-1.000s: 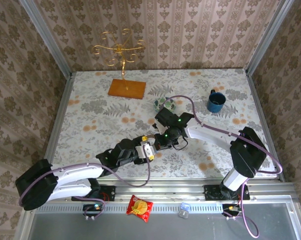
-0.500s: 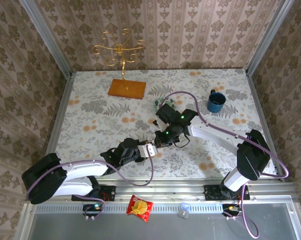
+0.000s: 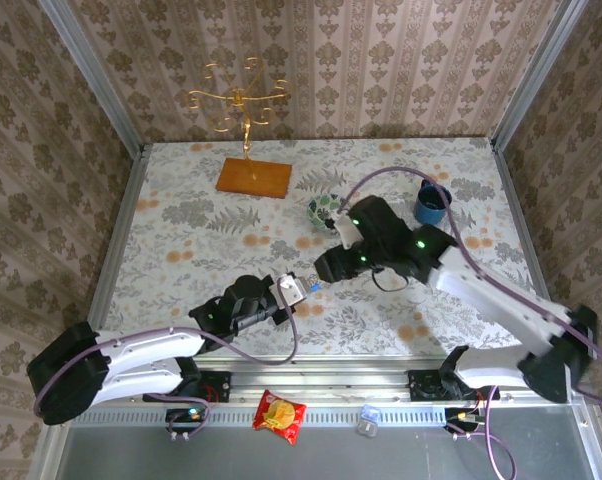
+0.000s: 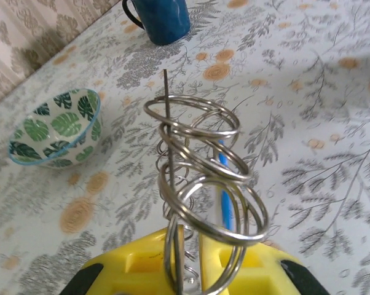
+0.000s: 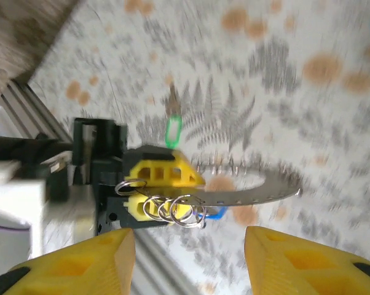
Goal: Put the keys on the keyring
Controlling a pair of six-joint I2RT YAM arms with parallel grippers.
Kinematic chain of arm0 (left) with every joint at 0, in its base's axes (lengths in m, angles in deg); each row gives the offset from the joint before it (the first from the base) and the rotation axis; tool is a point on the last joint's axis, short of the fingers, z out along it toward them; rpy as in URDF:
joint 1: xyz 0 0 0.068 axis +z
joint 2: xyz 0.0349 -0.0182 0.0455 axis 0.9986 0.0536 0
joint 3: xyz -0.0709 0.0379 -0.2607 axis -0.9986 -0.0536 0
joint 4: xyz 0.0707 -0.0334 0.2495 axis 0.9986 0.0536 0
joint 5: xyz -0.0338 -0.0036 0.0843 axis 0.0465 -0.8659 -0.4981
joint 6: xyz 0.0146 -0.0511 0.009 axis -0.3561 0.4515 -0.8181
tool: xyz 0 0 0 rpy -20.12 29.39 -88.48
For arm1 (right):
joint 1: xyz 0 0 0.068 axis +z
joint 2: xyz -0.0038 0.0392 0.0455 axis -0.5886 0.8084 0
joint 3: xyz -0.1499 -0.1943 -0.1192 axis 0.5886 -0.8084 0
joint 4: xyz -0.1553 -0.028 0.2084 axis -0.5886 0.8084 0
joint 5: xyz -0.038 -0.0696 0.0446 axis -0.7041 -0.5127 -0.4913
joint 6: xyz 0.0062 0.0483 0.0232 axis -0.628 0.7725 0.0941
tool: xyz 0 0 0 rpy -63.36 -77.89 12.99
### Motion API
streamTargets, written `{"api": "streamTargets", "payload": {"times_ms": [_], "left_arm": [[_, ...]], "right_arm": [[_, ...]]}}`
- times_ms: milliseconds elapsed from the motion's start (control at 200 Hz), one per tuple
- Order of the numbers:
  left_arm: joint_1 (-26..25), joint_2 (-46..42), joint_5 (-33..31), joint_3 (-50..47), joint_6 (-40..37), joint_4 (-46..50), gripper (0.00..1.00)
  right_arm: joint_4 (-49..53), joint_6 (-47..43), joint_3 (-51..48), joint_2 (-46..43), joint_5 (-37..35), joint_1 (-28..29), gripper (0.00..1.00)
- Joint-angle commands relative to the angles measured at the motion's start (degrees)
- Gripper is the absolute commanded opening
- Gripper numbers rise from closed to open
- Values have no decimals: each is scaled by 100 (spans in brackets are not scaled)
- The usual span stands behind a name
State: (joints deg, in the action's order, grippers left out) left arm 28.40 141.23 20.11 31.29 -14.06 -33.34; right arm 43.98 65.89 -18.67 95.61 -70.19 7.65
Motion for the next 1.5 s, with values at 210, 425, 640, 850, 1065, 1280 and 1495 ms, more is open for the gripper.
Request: {"api": "streamTargets", "payload": {"times_ms": [210, 425, 640, 850, 1065, 1280, 1495], "left_arm": [[-34, -703, 437, 141, 1957, 163, 0], [-45, -1047, 581, -79, 1680, 24, 0], [-49, -1048, 687, -130, 950, -173, 0], [-48, -1061, 856, -189, 712, -346, 0], [-45, -1118, 976, -290, 698, -456, 0], [-46, -1238, 976, -331, 632, -454, 0], [-52, -1212, 1048, -337, 605, -497, 0]], "right_arm": [[-3601, -2547, -2896, -1664, -201, 276, 46], [-4331, -2823, -3123, -1358, 307, 464, 46], [-4806, -3212, -3261, -1191, 305, 677, 42], [-4715, -3297, -3175, -1128, -131, 686, 30], [-4456, -3417, -3127, -1214, -155, 698, 22], [-4115, -3600, -3126, -1358, -251, 699, 23], [-4244, -3472, -3117, -1353, 105, 702, 27]]}}
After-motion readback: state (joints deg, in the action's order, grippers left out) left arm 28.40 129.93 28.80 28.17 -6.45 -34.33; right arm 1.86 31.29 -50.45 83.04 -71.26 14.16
